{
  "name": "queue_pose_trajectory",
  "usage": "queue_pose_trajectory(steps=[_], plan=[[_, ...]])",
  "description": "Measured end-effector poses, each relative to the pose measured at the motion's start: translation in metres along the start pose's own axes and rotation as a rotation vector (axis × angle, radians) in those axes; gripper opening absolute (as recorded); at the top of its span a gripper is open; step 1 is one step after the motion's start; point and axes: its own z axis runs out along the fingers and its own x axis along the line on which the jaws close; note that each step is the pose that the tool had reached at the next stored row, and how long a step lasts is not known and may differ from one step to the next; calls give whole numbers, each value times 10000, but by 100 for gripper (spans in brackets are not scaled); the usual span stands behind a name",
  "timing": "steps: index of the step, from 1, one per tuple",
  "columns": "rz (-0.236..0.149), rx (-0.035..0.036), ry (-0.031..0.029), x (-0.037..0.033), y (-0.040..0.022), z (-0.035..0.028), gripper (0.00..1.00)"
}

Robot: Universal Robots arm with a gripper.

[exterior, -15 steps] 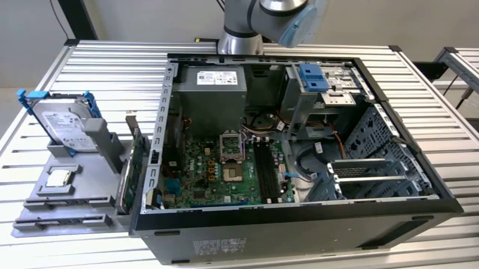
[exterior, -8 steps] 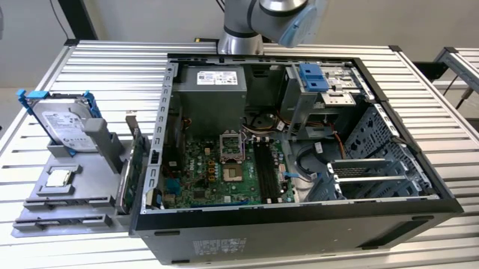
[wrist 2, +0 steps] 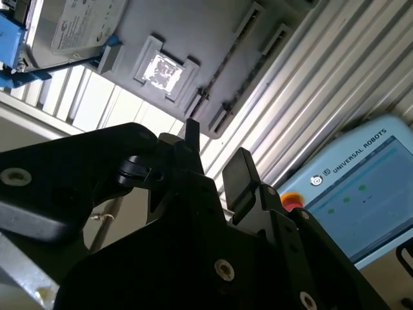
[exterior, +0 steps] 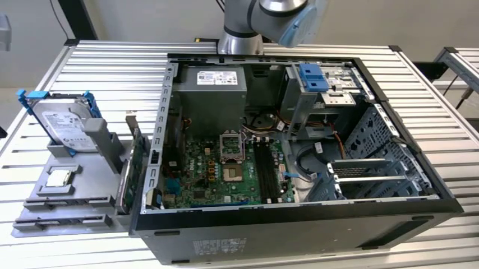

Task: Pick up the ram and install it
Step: 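Pick up the ram and move it above insertion slot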

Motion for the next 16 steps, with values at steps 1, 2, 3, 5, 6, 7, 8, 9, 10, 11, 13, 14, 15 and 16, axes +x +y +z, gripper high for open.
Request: queue_pose_trajectory(steps=[1,2,3,5,6,7,8,9,10,11,13,14,15,16], plan=[[-4,1,-1,3,0,14,100],[-8,0,0,6,0,27,100],[-11,1,-1,9,0,40,100],[-17,0,0,17,0,60,100],[-20,0,0,22,0,71,100],[-23,-1,0,27,0,83,100],[-27,-1,1,32,0,96,100],[-33,-1,0,37,0,109,100],[-39,0,-1,44,0,124,100],[-48,-1,0,50,0,138,100],[-86,-2,0,62,0,167,100],[-107,-3,-1,69,0,183,100],[-127,-3,-1,77,0,198,100],[-149,-4,0,84,0,214,100]])
